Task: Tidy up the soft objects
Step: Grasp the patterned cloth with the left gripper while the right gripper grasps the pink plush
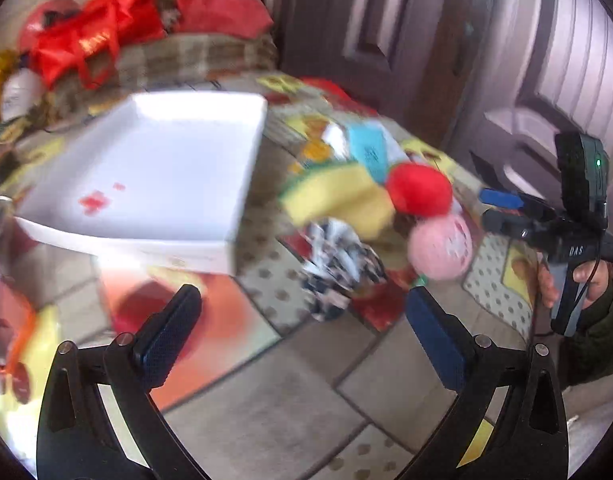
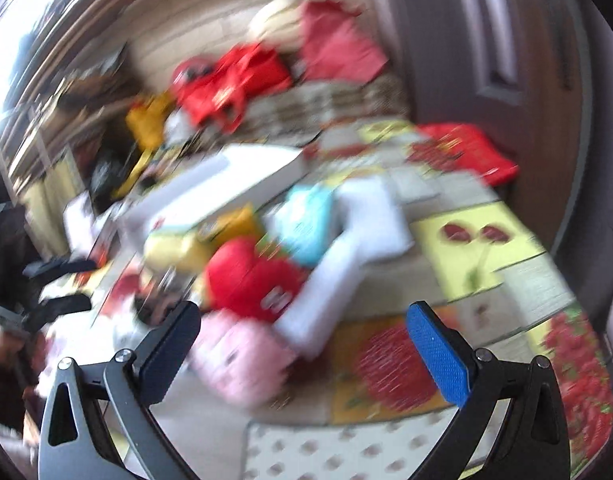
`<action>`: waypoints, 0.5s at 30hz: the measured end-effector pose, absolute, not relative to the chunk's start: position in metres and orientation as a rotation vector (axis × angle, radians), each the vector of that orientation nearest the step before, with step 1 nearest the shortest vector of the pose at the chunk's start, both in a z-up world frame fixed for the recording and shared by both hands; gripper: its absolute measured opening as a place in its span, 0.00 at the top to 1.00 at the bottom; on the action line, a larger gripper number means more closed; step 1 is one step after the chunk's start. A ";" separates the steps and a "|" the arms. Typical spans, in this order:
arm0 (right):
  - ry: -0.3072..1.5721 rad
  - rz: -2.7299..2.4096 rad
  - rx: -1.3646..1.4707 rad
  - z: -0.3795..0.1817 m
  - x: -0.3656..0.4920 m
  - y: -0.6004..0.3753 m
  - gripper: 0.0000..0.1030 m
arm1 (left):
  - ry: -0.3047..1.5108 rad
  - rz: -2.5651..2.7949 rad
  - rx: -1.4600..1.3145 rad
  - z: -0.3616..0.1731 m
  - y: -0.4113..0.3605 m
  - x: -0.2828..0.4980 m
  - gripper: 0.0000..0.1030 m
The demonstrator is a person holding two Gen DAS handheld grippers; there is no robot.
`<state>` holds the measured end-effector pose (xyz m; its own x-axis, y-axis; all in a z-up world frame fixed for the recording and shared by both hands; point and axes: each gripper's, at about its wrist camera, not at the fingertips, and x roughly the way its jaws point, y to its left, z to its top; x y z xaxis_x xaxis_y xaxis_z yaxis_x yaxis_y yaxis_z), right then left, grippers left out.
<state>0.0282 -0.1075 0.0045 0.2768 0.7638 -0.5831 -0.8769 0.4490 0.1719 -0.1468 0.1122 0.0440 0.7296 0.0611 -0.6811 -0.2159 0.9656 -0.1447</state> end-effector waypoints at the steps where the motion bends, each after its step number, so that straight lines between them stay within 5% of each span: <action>1: 0.684 1.113 -0.214 0.003 0.025 -0.104 0.00 | 0.755 0.139 -0.210 0.041 0.108 -0.141 0.02; 5: 0.768 1.124 -0.244 -0.011 0.021 -0.093 0.00 | 0.821 0.089 -0.171 0.032 0.093 -0.113 0.07; 11: 0.833 1.123 -0.299 -0.020 0.021 -0.063 0.17 | 0.893 0.080 -0.177 0.017 0.093 -0.083 0.22; 13: 0.813 1.106 -0.323 -0.021 0.020 -0.059 0.37 | 0.910 0.075 -0.173 0.012 0.091 -0.075 0.51; 15: 0.810 1.122 -0.335 -0.019 0.018 -0.063 0.50 | 0.898 0.072 -0.167 0.011 0.093 -0.075 0.67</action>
